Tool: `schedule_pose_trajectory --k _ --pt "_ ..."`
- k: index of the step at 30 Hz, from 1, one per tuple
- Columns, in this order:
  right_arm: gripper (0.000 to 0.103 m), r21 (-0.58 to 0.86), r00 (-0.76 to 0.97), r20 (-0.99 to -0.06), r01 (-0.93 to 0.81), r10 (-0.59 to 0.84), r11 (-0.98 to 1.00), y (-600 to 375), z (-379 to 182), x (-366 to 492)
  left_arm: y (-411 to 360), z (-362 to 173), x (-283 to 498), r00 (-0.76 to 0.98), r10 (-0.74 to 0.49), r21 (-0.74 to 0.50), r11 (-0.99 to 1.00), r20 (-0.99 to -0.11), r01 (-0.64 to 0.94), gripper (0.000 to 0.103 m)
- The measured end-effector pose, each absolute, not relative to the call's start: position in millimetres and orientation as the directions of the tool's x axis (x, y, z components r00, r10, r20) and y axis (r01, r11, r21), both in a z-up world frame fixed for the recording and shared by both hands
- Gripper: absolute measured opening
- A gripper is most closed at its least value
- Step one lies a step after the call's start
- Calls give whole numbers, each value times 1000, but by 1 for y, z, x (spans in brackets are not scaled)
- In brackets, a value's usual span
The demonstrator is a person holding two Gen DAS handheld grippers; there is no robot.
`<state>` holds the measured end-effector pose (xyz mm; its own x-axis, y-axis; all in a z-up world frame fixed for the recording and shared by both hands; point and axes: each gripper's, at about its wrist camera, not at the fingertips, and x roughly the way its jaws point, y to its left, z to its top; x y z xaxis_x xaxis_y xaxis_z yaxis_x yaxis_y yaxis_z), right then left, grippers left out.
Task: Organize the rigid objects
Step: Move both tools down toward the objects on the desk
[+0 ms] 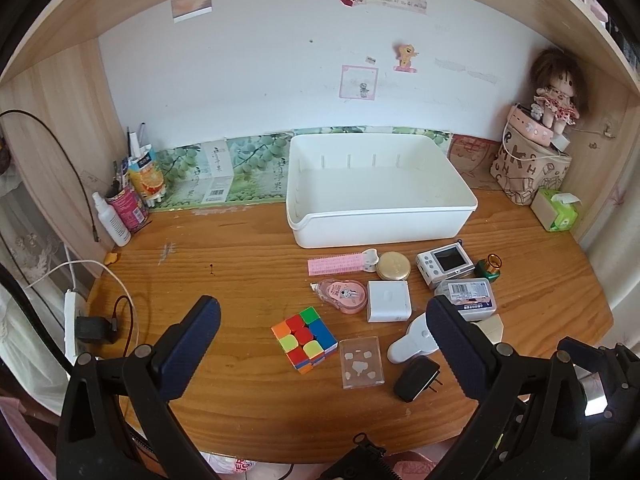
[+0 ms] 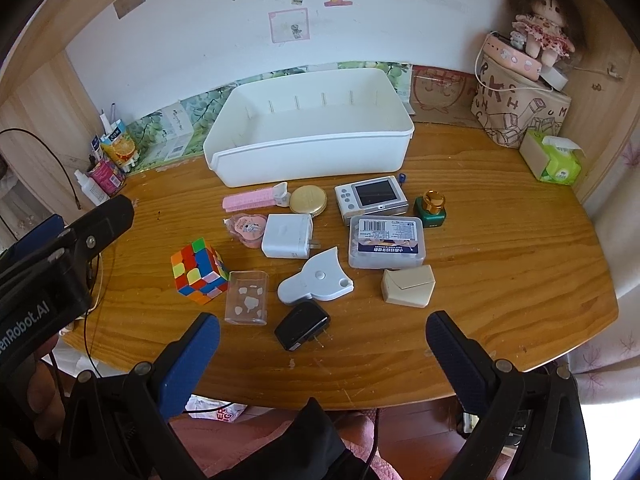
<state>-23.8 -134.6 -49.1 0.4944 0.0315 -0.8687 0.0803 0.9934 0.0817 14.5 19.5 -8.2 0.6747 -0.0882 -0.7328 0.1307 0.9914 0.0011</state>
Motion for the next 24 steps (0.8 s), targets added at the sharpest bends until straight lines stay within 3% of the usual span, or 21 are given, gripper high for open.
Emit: schedule_pose_trajectory --k 11,24 --pt "103 69 474 -880 179 -25 982 -128 -53 -30 18 -21 31 615 -170 -25 971 -770 238 102" --pt "103 99 436 -900 268 -29 958 -144 -64 -40 8 -46 47 501 -136 -12 970 -855 243 102"
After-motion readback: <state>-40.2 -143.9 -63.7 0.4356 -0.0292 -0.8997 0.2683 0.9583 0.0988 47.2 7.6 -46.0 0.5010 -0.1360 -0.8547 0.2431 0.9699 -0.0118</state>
